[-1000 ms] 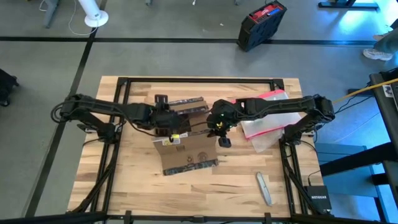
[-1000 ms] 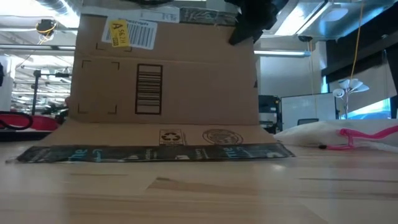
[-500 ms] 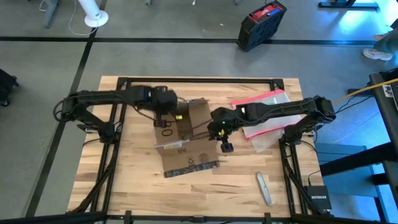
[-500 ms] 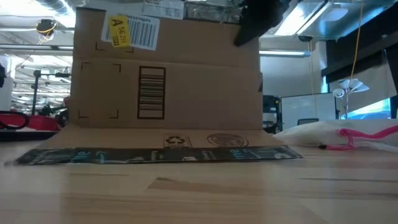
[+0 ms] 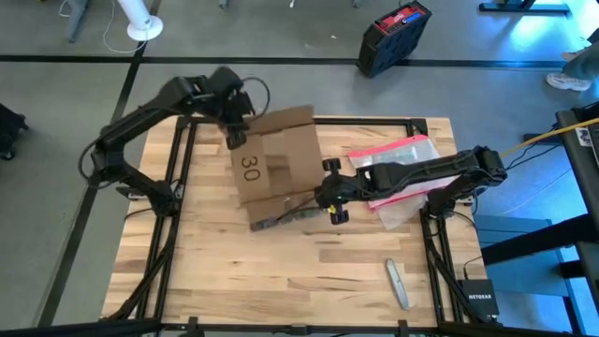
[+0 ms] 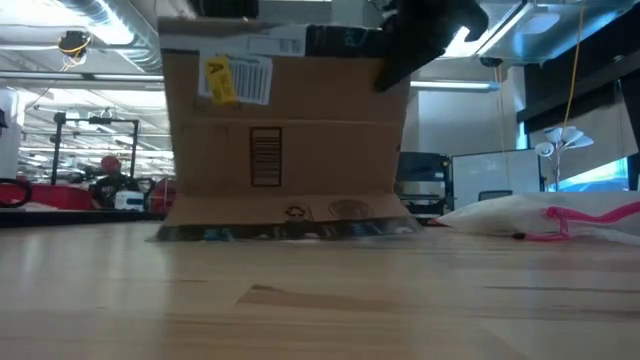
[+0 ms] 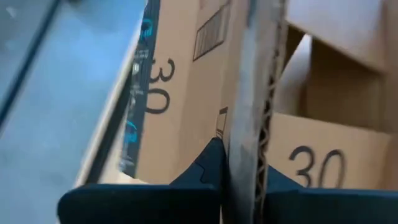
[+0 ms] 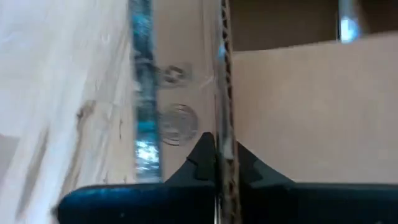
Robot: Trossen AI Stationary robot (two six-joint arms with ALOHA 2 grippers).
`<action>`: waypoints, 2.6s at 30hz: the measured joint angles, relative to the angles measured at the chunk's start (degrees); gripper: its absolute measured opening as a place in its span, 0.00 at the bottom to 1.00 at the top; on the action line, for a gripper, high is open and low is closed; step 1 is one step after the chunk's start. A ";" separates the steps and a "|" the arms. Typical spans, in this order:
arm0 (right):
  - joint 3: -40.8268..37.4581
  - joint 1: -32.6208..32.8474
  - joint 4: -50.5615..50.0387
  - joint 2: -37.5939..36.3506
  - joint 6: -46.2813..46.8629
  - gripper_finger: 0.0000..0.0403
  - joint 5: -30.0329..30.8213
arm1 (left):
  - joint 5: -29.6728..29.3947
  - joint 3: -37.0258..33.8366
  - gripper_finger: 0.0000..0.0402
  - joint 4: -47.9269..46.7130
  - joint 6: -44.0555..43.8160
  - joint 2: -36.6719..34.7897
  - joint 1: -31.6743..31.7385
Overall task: Unpack boxes
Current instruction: Break down the cardboard box with the gray cutter until it is fully flat
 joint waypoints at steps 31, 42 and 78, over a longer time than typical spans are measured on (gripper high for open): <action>-0.11 4.00 6.06 -7.37 30.43 0.44 -13.22 | -11.16 4.19 0.00 -10.28 -1.69 -0.33 -25.86; 0.17 7.31 13.21 -7.20 39.82 0.44 -14.14 | -14.19 -0.86 0.00 -0.60 -2.86 -0.05 -28.12; 0.20 5.67 20.13 4.60 49.99 0.44 14.37 | -8.55 -0.87 0.00 11.07 -10.74 -0.07 -28.58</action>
